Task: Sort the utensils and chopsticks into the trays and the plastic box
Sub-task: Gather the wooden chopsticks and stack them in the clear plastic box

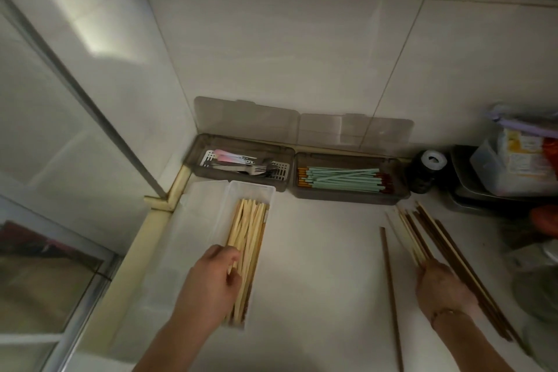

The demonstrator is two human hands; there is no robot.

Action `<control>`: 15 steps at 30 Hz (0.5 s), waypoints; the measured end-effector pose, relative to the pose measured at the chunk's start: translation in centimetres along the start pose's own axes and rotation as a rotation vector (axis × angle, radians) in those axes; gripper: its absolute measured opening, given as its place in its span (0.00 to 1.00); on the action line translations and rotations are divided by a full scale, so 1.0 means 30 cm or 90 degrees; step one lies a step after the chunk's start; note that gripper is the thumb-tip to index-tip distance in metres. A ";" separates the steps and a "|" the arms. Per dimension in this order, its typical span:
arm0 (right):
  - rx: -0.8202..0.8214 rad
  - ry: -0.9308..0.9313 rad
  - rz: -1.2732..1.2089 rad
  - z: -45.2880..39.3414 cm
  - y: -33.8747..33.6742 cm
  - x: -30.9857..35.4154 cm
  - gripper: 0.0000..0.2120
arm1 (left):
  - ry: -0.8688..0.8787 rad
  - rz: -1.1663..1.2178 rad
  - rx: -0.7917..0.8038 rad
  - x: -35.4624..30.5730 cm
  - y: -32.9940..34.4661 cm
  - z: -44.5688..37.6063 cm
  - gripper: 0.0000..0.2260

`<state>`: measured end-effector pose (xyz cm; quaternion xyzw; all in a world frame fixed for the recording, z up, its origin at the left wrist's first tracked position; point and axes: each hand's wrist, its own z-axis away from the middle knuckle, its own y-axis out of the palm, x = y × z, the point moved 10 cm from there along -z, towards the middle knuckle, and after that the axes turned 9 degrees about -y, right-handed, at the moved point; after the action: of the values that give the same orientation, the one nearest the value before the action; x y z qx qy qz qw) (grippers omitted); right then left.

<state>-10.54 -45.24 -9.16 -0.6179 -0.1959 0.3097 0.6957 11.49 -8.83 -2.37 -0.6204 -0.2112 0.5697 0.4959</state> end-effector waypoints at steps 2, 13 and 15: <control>-0.026 0.015 -0.088 0.027 -0.022 0.017 0.12 | -0.013 -0.037 0.031 0.007 0.043 -0.005 0.10; -0.207 -0.202 -0.495 0.189 -0.411 0.460 0.09 | 0.073 -0.096 0.086 -0.035 0.125 -0.062 0.10; -0.219 -0.299 -0.512 0.237 -0.458 0.608 0.09 | 0.100 -0.101 0.094 -0.033 0.127 -0.059 0.12</control>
<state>0.72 -28.33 3.45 -0.5127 -0.6186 0.1104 0.5850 11.70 -11.89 -5.39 -0.6063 -0.1772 0.4922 0.5989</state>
